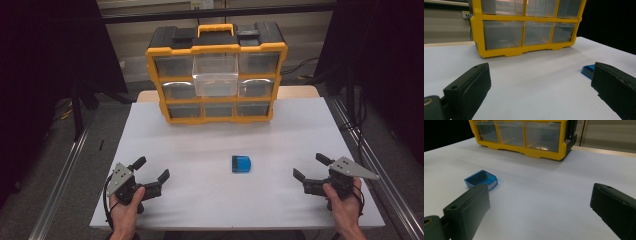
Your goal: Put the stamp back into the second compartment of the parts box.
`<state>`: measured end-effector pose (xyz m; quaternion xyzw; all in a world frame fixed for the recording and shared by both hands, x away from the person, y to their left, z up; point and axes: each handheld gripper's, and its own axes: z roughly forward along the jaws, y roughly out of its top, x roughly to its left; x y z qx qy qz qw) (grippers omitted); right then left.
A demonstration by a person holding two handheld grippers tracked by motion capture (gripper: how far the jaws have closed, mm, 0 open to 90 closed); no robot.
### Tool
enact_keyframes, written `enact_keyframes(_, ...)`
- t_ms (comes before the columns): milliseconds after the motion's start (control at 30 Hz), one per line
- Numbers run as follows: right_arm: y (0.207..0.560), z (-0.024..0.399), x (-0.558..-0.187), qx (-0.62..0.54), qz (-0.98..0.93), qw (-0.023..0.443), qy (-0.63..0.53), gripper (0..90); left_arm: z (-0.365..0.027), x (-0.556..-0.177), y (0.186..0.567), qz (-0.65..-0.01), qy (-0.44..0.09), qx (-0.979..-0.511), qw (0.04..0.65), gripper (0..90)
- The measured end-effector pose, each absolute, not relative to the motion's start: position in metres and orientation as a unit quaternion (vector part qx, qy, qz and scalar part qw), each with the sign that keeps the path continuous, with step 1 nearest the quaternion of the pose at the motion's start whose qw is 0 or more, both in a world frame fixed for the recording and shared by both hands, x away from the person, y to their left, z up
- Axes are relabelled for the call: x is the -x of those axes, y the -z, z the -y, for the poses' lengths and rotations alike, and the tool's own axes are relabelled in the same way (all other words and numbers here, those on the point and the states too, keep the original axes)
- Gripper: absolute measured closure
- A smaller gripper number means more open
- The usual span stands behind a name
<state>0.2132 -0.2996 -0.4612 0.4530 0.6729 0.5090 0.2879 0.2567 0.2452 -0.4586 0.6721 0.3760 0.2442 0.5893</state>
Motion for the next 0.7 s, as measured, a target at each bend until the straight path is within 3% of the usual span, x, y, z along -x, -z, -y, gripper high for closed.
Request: enact_keyframes(700, 0.46, 0.287, -0.216, -0.438, -0.71, 0.247, -0.493, 2.1, -0.244, -0.253, 0.459, -0.377, -0.246, -0.678, 0.581, 2.9)
